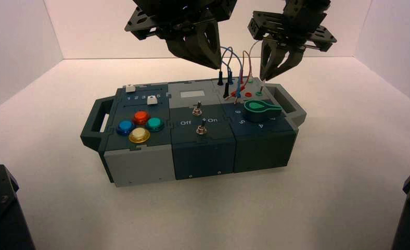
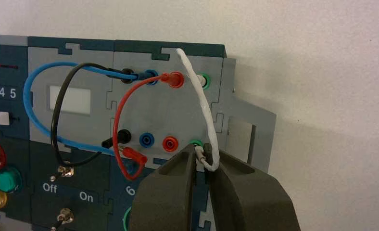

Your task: Insert the white wire.

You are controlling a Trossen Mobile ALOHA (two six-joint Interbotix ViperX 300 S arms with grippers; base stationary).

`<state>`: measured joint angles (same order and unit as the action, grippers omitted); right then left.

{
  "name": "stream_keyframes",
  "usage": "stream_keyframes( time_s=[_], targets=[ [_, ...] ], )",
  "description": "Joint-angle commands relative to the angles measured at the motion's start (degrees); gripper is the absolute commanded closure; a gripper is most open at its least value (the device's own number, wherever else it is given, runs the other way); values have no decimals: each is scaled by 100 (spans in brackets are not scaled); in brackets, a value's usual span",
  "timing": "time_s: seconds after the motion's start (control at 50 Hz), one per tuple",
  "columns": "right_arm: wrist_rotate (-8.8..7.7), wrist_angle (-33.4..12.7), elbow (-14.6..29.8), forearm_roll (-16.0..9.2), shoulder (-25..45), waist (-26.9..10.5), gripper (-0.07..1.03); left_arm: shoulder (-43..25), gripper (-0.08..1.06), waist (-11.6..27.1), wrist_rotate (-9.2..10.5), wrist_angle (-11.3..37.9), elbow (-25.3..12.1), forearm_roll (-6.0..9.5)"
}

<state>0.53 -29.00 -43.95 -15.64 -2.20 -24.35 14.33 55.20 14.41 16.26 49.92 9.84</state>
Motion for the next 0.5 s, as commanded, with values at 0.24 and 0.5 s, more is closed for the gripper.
stream_keyframes(
  time_s=[0.24, 0.5],
  targets=[
    [0, 35, 114, -44, 105, -44, 99, 9, 101, 9, -26, -26, -149, -26],
    [9, 35, 79, -79, 88, -53, 99, 9, 101, 9, -26, -26, -158, -26]
  ],
)
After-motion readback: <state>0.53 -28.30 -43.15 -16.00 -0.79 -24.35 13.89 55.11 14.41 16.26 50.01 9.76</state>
